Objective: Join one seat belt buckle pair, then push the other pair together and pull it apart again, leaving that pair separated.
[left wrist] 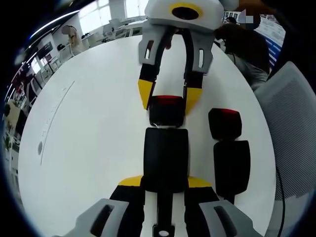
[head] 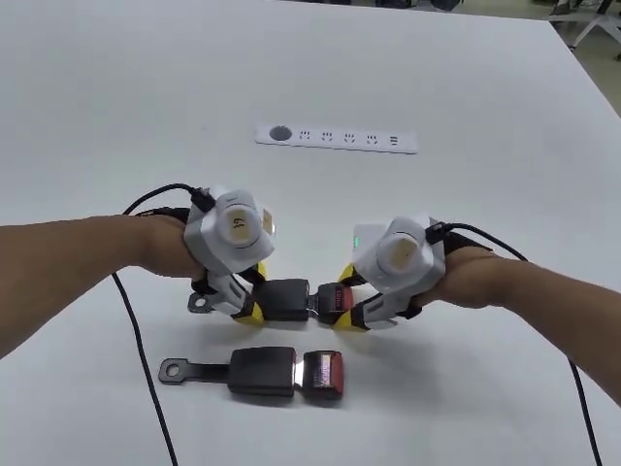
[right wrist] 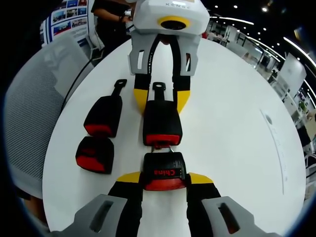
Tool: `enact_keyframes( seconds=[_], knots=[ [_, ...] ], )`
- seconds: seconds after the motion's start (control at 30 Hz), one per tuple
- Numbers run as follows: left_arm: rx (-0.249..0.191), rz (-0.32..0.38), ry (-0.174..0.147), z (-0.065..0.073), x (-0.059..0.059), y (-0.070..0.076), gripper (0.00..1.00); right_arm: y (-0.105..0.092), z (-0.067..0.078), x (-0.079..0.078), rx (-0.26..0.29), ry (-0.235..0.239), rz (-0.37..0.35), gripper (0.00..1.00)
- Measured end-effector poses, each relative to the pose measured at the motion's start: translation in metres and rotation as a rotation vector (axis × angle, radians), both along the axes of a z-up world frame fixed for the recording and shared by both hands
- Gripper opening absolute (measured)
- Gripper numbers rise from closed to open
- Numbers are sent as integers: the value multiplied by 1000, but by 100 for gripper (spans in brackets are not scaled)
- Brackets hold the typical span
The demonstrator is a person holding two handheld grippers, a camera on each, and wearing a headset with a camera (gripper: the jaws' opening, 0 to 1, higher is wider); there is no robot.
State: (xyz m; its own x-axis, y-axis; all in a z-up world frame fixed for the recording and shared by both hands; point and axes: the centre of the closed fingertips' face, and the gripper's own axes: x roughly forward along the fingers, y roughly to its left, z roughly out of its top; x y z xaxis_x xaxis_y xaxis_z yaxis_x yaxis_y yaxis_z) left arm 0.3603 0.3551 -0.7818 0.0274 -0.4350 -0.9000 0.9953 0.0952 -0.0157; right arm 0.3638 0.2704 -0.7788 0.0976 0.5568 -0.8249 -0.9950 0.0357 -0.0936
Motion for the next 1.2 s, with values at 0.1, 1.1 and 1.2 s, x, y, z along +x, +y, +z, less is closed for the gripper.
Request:
enact_keyframes(
  seconds=[0.1,1.1,1.2],
  knots=[
    [4,-5,0,0,0,0,31,-5,-1,0,-8,0,0,30],
    [13,-3,1,0,-1,1,32,-31,4,-3,-48,-2,6,31],
    [15,-6,1,1,0,0,32,-34,3,-3,-51,-2,6,31]
  ],
)
